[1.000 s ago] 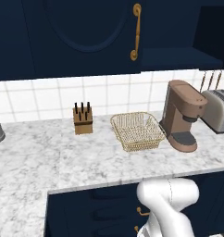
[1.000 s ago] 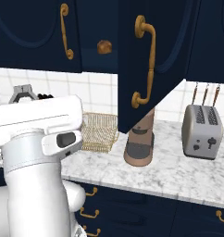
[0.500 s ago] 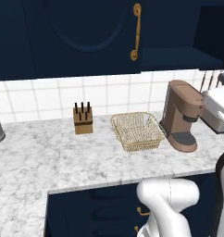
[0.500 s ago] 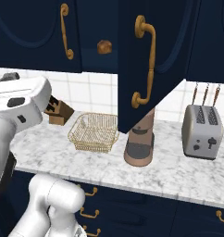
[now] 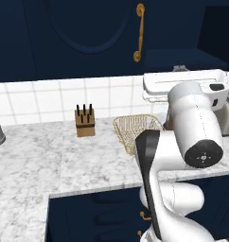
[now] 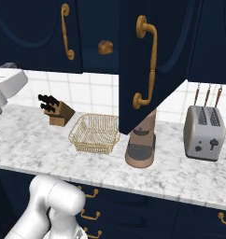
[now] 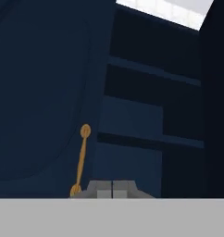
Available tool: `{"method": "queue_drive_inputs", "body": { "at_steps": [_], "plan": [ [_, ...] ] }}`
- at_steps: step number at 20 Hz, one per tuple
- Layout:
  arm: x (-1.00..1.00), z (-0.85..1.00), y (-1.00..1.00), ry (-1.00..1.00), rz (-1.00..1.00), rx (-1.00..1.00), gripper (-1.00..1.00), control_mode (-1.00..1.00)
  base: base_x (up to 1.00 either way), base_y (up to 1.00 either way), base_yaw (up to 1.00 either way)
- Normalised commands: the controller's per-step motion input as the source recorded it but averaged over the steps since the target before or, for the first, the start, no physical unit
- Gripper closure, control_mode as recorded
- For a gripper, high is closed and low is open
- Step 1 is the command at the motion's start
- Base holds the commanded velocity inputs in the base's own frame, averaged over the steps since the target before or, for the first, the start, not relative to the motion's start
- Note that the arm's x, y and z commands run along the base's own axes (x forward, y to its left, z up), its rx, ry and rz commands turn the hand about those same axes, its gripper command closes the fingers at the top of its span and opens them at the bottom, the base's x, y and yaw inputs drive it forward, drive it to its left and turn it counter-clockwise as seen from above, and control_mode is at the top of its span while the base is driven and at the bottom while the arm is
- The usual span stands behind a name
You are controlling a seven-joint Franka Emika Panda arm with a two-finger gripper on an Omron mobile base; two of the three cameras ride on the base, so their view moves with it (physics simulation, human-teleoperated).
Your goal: Open the cabinet, pick up the bread from the cabinet and place it in the basket. Then move the basket to the dining counter.
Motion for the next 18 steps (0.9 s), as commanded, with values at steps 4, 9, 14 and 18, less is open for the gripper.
{"method": "queue_drive_inputs", "body": {
  "at_steps": [4, 9, 14, 18],
  "plan": [
    [0.82, 0.0, -0.22, 0.03, 0.1, 0.04, 1.0, -1.0, 0.0, 0.0, 0.0],
    [0.34, 0.01, -0.15, 0.01, 0.12, 0.04, -1.0, -1.0, 0.0, 0.0, 0.0],
    [0.43, 0.12, 0.01, 0.13, 0.0, 0.03, -1.0, -1.0, 0.0, 0.0, 0.0],
    [0.51, 0.3, 0.0, 0.19, 0.0, 0.07, -1.0, -1.0, 0.0, 0.0, 0.0]
  ]
}}
